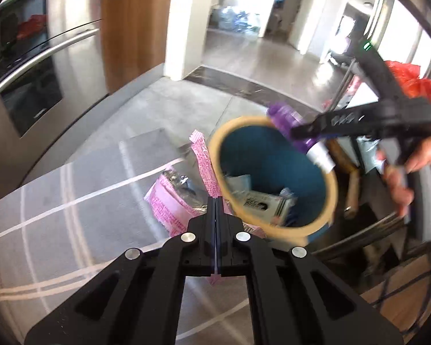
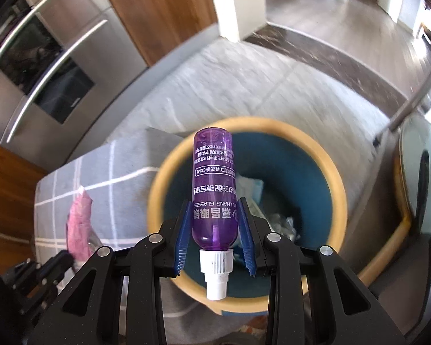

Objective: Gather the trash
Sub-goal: 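Open both tools over the bin to drop the bottle and wrapper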

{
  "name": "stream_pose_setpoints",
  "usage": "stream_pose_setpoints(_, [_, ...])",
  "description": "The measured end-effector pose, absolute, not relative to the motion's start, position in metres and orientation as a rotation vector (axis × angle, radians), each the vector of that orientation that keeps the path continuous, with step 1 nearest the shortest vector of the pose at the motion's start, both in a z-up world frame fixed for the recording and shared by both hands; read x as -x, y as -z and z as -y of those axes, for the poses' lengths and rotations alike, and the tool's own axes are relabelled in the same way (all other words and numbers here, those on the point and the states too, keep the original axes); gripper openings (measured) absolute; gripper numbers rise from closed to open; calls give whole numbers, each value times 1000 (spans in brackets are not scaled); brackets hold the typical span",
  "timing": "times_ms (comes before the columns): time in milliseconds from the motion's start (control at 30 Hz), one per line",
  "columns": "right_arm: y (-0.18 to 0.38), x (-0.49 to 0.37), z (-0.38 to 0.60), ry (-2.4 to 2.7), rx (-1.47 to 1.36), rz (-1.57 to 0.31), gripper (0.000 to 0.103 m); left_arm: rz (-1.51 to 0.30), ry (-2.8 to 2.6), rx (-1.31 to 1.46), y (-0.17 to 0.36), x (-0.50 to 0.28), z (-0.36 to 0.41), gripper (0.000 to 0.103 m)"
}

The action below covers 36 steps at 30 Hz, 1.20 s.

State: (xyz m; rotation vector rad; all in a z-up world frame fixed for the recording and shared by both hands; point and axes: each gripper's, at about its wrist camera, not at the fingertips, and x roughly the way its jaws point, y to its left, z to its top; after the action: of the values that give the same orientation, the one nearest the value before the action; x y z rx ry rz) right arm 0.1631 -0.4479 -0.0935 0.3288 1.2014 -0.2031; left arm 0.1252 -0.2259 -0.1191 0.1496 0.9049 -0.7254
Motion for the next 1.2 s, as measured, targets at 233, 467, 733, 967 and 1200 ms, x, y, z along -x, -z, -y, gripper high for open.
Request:
stream_pose_setpoints(233, [126, -155, 473, 261, -400, -1302, 33, -929, 838, -199, 137, -128, 286, 0])
stream_pose_setpoints(467, [148, -153, 483, 290, -424, -1367, 34, -977, 852, -258, 166, -128, 327, 0])
stream_pose_setpoints(733, [145, -151, 492, 318, -446, -1338, 53, -980, 834, -236, 165, -135, 326, 33])
stream_pose_setpoints(967, [139, -151, 493, 323, -461, -1318, 53, -983, 793, -236, 159, -135, 303, 33])
stream_pose_setpoints(1200, [101, -130, 485, 384, -432, -1229, 53, -985, 751, -290, 144, -121, 280, 33])
